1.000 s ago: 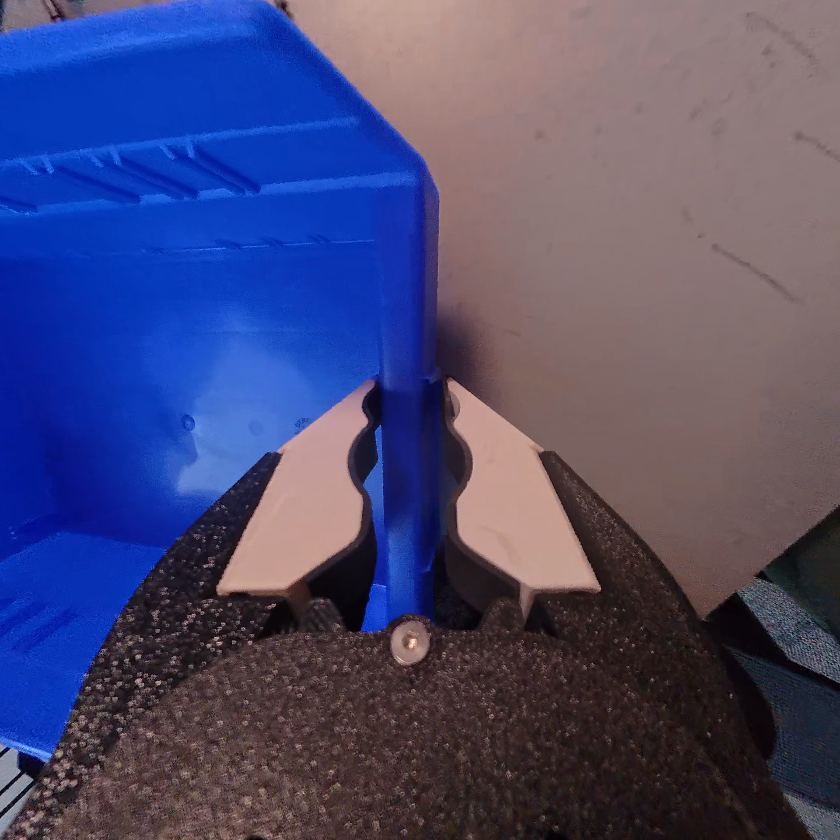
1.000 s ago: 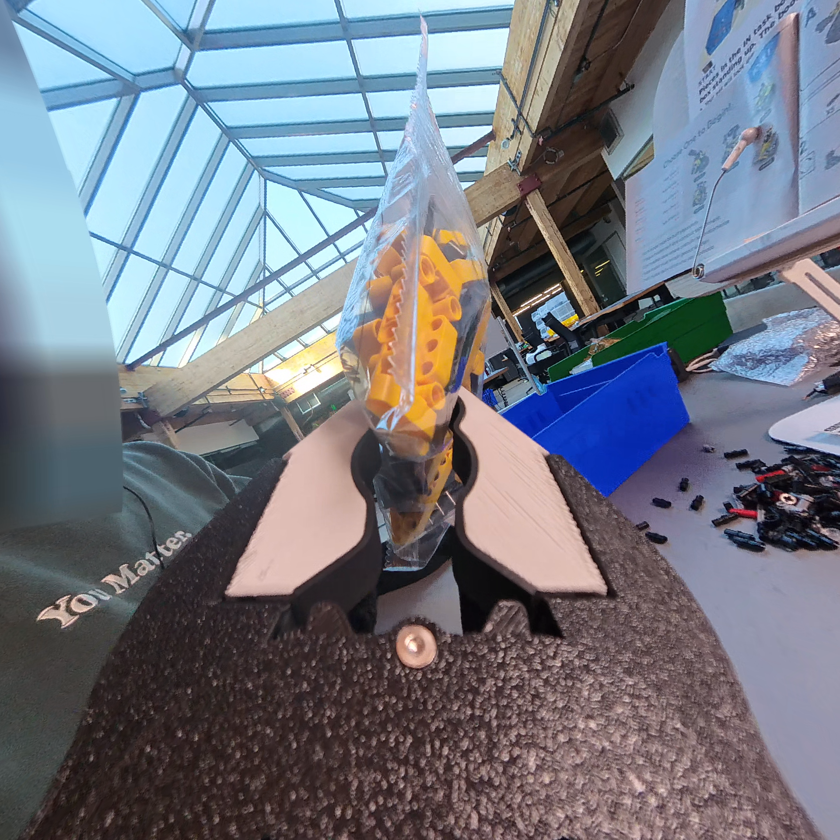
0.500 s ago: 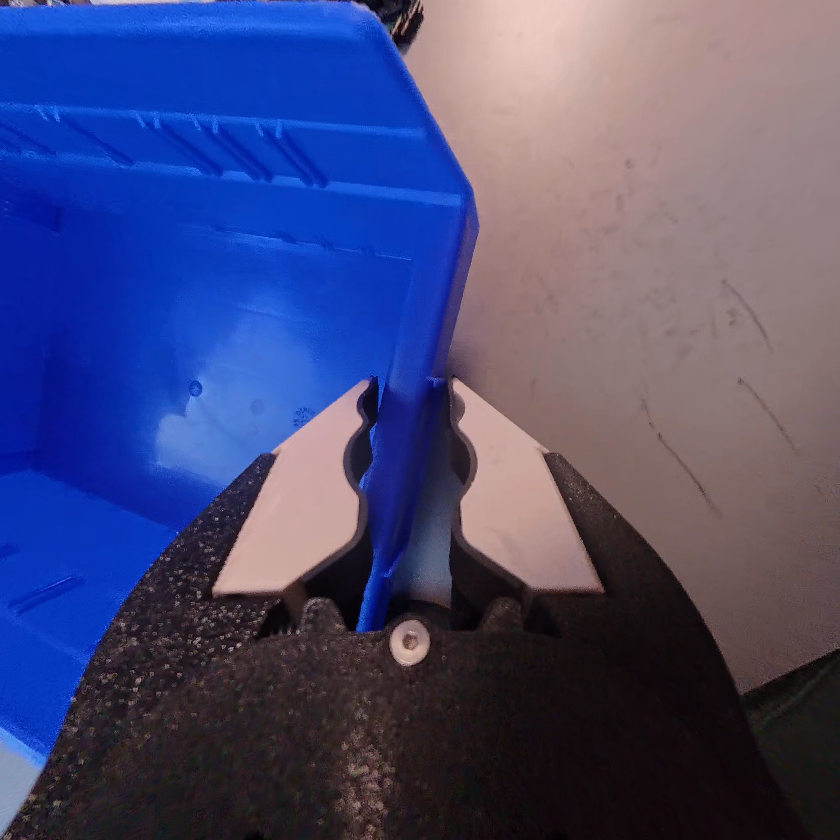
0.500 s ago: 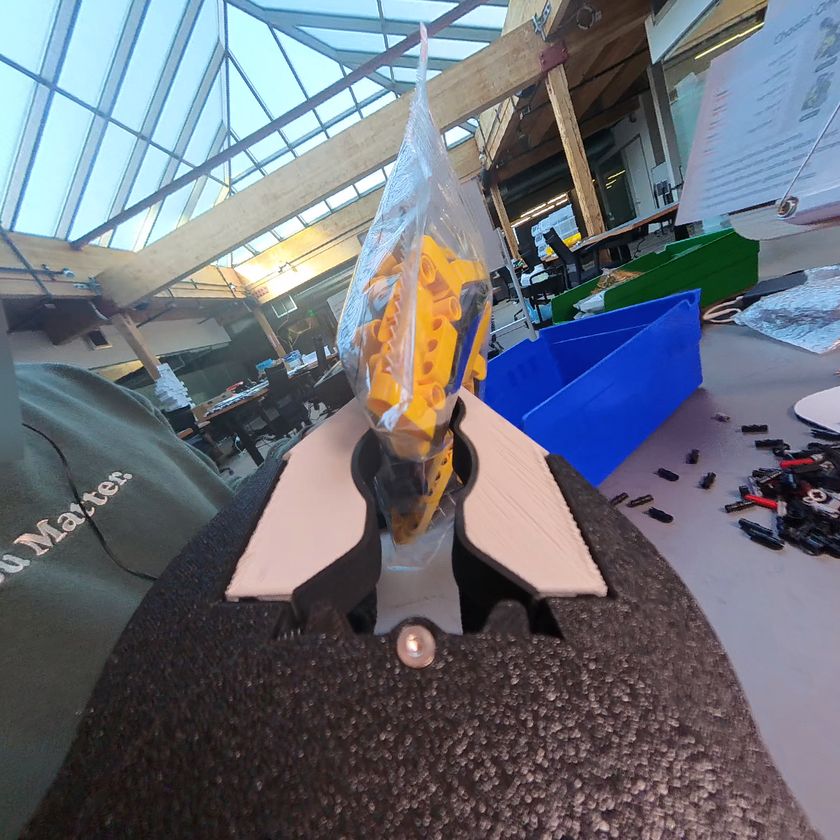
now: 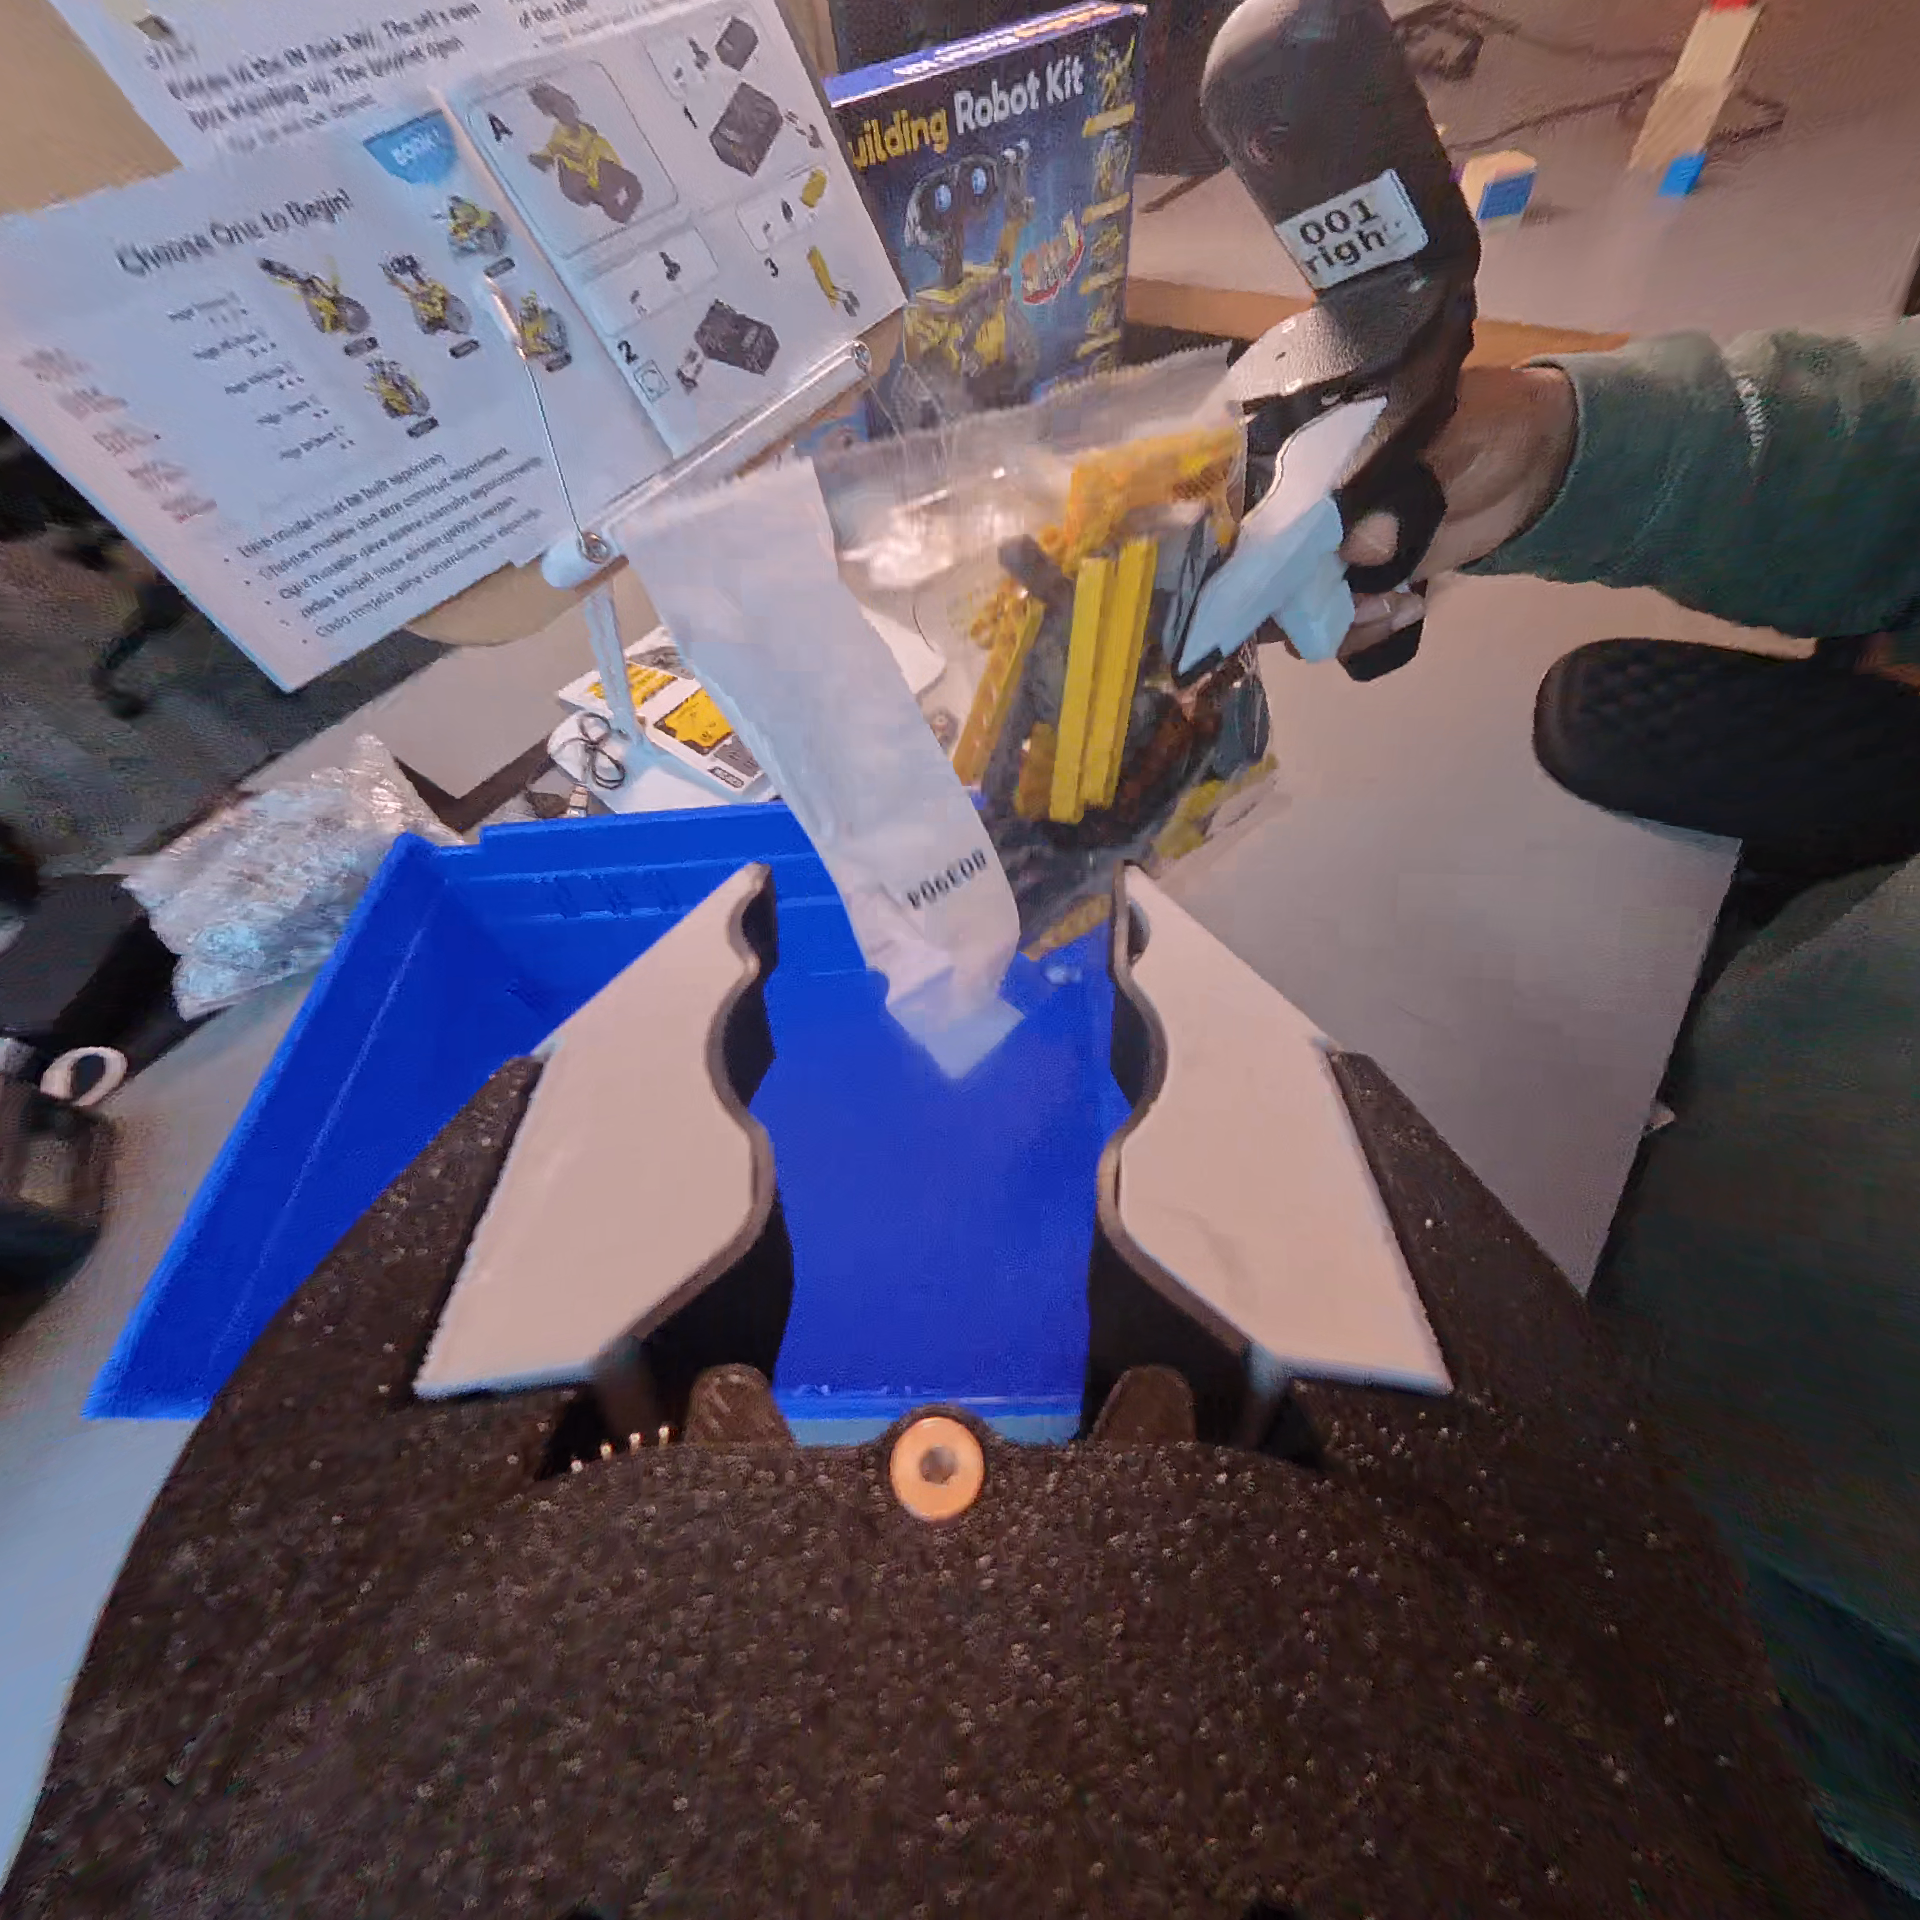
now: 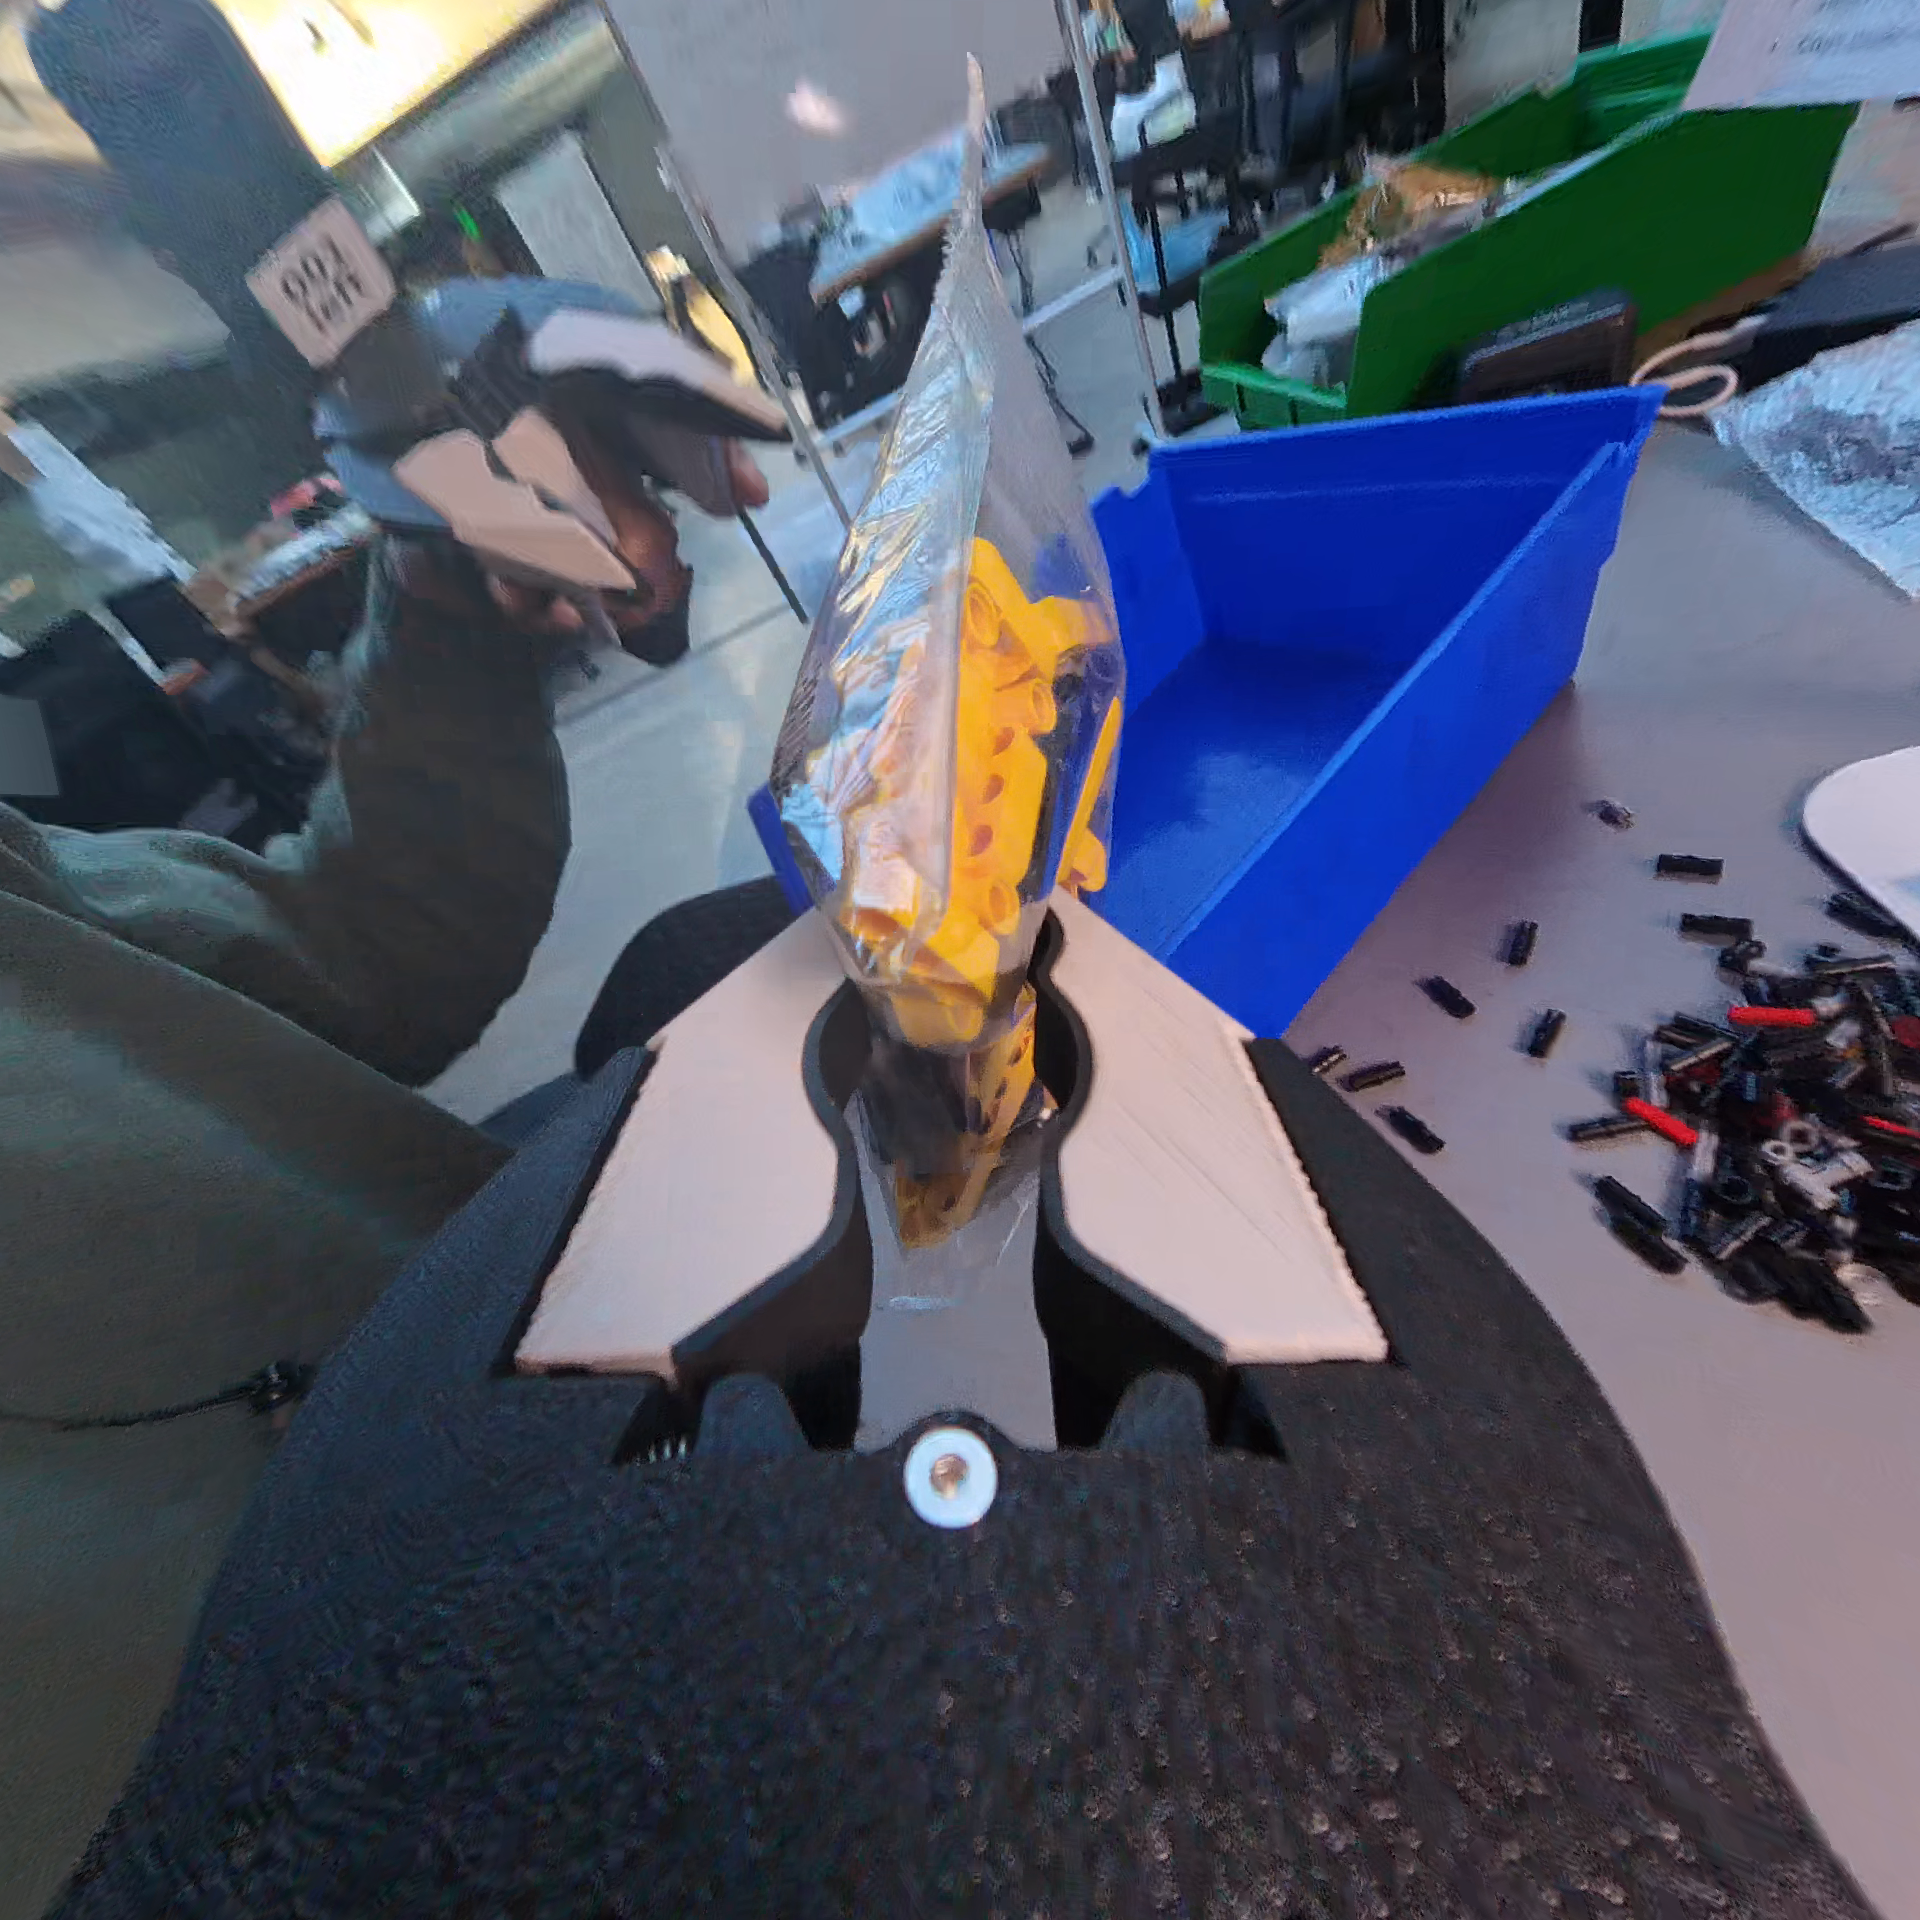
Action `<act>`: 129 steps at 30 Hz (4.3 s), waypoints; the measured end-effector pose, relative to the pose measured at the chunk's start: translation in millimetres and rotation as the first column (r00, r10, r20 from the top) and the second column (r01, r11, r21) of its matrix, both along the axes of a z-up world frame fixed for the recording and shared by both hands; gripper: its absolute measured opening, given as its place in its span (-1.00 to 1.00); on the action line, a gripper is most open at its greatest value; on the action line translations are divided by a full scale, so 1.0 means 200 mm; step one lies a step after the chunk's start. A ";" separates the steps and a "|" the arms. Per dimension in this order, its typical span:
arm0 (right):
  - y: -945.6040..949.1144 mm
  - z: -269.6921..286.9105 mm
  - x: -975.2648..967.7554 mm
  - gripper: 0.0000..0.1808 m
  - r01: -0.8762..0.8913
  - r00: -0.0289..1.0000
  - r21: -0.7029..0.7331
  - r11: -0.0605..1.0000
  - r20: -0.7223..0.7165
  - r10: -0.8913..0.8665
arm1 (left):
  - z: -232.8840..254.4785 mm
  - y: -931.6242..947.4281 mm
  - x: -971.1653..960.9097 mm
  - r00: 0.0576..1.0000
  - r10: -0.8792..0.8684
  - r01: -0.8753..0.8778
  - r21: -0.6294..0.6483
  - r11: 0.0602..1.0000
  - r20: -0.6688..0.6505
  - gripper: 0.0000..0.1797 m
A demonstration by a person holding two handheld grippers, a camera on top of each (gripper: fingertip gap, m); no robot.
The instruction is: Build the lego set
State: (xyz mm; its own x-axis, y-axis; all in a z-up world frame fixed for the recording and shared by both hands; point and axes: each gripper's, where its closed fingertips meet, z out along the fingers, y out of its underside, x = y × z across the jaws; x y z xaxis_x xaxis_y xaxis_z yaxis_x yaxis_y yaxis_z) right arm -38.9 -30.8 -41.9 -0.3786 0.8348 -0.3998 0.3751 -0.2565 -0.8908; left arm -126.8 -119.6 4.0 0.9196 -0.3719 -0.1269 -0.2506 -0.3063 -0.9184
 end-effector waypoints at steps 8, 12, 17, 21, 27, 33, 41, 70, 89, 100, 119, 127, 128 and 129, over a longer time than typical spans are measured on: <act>-0.12 -0.18 -0.23 -0.74 -0.140 0.950 0.359 0.923 0.312 0.023 | -0.22 0.28 -0.27 0.977 -0.179 0.195 -0.145 0.970 0.120 -0.11; -0.13 -0.19 -0.27 -0.74 -0.197 0.938 0.463 0.864 0.346 0.029 | -0.30 0.28 -0.16 0.933 -0.359 0.343 -0.235 0.909 -0.024 -0.32; -0.14 -0.16 -0.32 -0.73 -0.212 0.947 0.504 0.837 0.319 0.048 | -0.30 0.27 -0.06 0.887 -0.452 0.414 -0.272 0.869 -0.092 -0.84; -0.09 -0.15 -0.27 -0.48 -0.158 0.969 0.501 0.851 0.246 0.035 | -0.26 0.26 -0.10 0.904 -0.425 0.413 -0.182 0.892 -0.033 -0.98; 0.00 -0.26 -0.12 -0.38 -0.117 0.971 0.573 0.811 0.238 -0.028 | -0.21 0.24 -0.20 0.924 -0.375 0.380 -0.083 0.921 0.069 -0.99; 0.08 -0.23 -0.18 -0.89 -0.003 0.985 0.577 0.816 0.140 -0.095 | -0.16 0.26 -0.26 0.913 -0.356 0.363 0.004 0.932 0.198 -0.99; 0.10 0.06 -0.29 -1.00 0.011 0.996 0.572 0.820 0.067 -0.060 | -0.16 0.24 -0.35 0.950 -0.280 0.284 -0.008 0.959 0.137 -0.89; 0.01 -0.21 -0.35 -1.00 -0.102 0.976 0.527 0.844 0.216 -0.017 | -0.16 0.31 -0.35 0.975 -0.166 0.173 -0.030 0.985 0.149 -1.00; 0.08 -0.06 -0.31 -1.00 0.013 0.997 0.549 0.836 0.058 -0.053 | -0.14 0.28 -0.38 0.994 -0.097 0.100 -0.073 0.992 0.041 -1.00; 0.21 -0.05 -0.31 -1.00 0.119 0.990 0.402 0.908 0.025 -0.141 | -0.59 0.22 -0.45 0.993 -0.106 0.117 -0.363 0.925 0.051 -0.40; 0.54 0.01 -0.31 -0.66 0.430 0.894 0.514 0.742 -0.127 -0.431 | -0.19 0.25 -0.37 0.810 -0.059 0.245 -0.246 0.938 0.584 -1.00; -0.11 -0.07 -0.40 -0.55 0.225 0.974 0.698 0.680 -0.137 -0.182 | -0.11 0.24 -0.42 0.741 0.051 0.087 -0.172 0.981 0.669 -1.00; -0.17 -0.13 -0.44 -0.50 0.192 0.980 0.726 0.660 -0.109 -0.166 | -0.10 0.24 -0.41 0.737 0.049 0.082 -0.161 0.984 0.674 -1.00; -0.19 -0.16 -0.50 -0.45 0.190 0.980 0.744 0.640 -0.101 -0.173 | -0.10 0.24 -0.38 0.735 0.044 0.080 -0.152 0.985 0.677 -1.00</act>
